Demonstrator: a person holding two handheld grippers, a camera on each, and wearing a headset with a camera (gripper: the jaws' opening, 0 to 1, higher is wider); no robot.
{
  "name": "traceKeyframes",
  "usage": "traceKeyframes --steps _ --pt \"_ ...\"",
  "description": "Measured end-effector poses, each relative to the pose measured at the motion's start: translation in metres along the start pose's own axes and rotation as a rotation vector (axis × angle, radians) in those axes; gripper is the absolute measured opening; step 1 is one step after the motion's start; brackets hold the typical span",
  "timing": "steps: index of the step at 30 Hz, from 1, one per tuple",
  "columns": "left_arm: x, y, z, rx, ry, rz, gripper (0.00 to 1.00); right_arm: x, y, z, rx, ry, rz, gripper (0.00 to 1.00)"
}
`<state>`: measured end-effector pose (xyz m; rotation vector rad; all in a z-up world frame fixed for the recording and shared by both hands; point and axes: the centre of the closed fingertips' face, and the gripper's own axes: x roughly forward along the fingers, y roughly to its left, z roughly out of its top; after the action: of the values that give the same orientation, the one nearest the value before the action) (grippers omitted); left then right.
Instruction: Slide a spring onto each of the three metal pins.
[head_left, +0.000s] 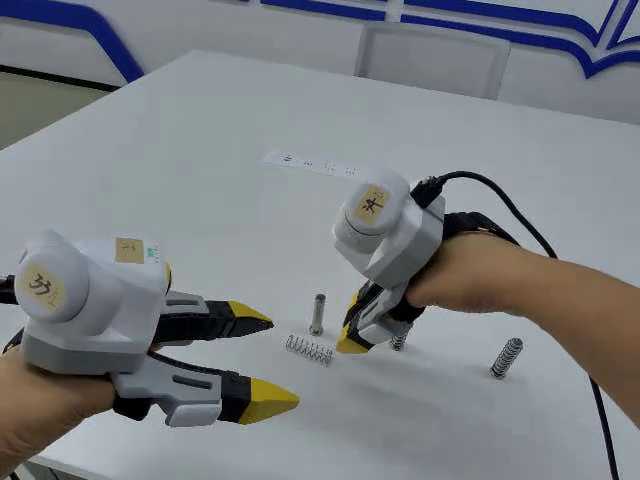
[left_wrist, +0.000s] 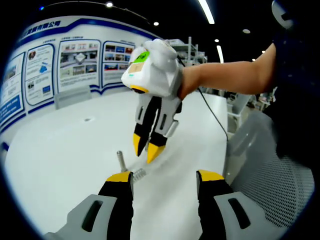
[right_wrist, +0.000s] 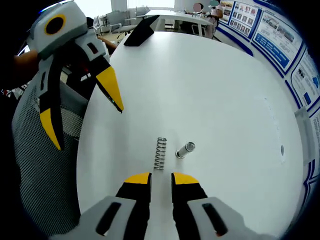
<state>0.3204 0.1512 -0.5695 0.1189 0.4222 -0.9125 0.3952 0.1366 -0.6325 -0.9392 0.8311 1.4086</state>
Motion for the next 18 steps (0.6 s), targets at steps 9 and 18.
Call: traceKeyframes --steps 9,18 --pt "0.000 0.000 0.000 0.002 0.002 -0.002 0.51 0.018 0.000 0.003 0.037 -0.014 -0.001 0.16" --pt "0.001 -0.001 -0.001 0.002 0.006 -0.003 0.51 0.030 0.000 0.000 0.066 -0.005 -0.006 0.15"
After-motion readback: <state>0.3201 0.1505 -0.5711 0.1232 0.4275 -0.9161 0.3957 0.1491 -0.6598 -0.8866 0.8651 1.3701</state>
